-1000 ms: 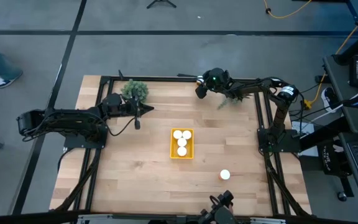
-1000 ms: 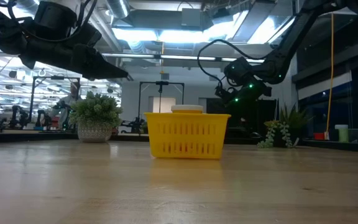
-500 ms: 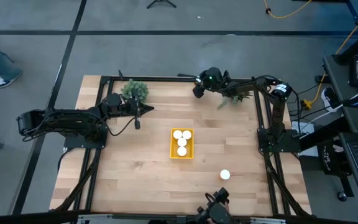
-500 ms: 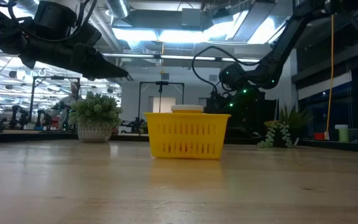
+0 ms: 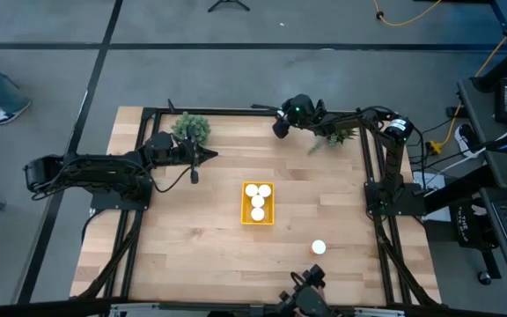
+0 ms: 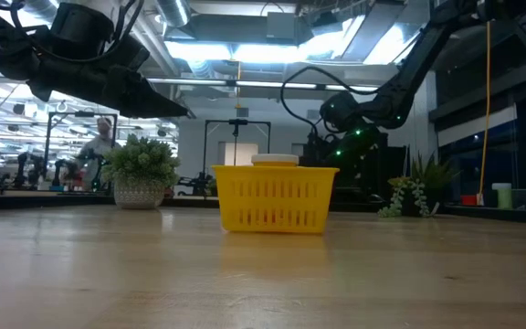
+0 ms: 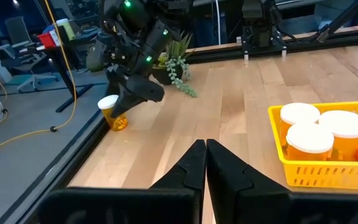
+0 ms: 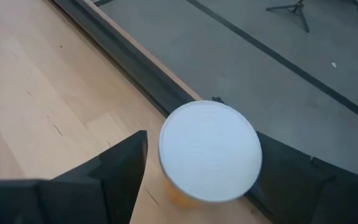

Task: Pick and place pill bottles into a basket
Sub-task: Put the orange pill bottle into the yellow bin

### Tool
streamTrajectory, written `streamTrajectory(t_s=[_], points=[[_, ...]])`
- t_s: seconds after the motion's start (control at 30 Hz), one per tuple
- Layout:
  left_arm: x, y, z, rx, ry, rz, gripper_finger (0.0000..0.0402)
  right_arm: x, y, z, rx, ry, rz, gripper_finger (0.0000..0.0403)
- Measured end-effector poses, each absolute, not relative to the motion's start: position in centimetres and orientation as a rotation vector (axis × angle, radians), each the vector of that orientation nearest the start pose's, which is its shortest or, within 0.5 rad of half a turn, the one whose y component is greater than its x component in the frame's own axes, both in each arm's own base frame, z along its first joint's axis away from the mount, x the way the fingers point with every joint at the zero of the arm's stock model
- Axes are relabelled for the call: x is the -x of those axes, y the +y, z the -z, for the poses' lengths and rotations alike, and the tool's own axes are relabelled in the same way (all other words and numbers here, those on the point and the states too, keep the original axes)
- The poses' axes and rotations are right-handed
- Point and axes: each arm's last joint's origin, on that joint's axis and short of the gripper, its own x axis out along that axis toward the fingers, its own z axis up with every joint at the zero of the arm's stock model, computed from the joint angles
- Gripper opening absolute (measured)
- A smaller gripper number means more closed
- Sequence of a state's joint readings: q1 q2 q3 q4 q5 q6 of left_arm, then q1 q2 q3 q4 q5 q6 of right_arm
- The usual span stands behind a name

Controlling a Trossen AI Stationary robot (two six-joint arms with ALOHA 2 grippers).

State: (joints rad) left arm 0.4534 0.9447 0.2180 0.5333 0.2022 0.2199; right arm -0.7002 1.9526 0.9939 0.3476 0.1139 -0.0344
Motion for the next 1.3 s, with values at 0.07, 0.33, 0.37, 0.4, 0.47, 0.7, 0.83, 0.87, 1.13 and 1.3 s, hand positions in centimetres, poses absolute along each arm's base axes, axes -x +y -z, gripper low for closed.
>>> streamTrajectory(t_s=[0.07,0.33,0.37,0.4,0.47,0.7,0.83,0.87,1.13,1.3], points=[[-16.7,7.5,-18.1,-0.156,0.210,-0.229,0.0007,-29.3,-25.2,-12.6,-0.154,0.630,0.777,0.0280],[-16.7,7.5,-18.1,-0.156,0.210,-0.229,0.0004,-29.3,-25.2,-12.7,-0.147,0.635,0.799,0.0280],[-16.7,7.5,-18.1,-0.156,0.210,-0.229,0.0006,-29.2,-25.1,-12.9,-0.146,0.630,0.799,0.0280],[-16.7,7.5,-18.1,-0.156,0.210,-0.229,0.0007,-29.2,-25.1,-13.1,-0.145,0.629,0.800,0.0280],[-16.7,7.5,-18.1,-0.156,0.210,-0.229,0.0008,-29.2,-25.1,-13.6,-0.142,0.621,0.801,0.0280],[-16.7,7.5,-18.1,-0.156,0.210,-0.229,0.0002,-29.0,-25.0,-14.1,-0.142,0.619,0.803,0.0280],[-16.7,7.5,-18.1,-0.155,0.210,-0.229,0.0005,-29.0,-25.0,-14.1,-0.142,0.619,0.803,0.0280],[-16.7,7.5,-18.1,-0.150,0.209,-0.229,0.0007,-29.0,-25.0,-14.1,-0.142,0.620,0.803,0.0280],[-16.7,7.5,-18.1,-0.137,0.207,-0.230,0.0010,-29.0,-24.9,-14.0,-0.142,0.633,0.800,0.0266],[-16.7,7.5,-18.1,-0.137,0.207,-0.230,0.0004,-29.0,-24.9,-14.0,-0.139,0.634,0.798,0.0230]])
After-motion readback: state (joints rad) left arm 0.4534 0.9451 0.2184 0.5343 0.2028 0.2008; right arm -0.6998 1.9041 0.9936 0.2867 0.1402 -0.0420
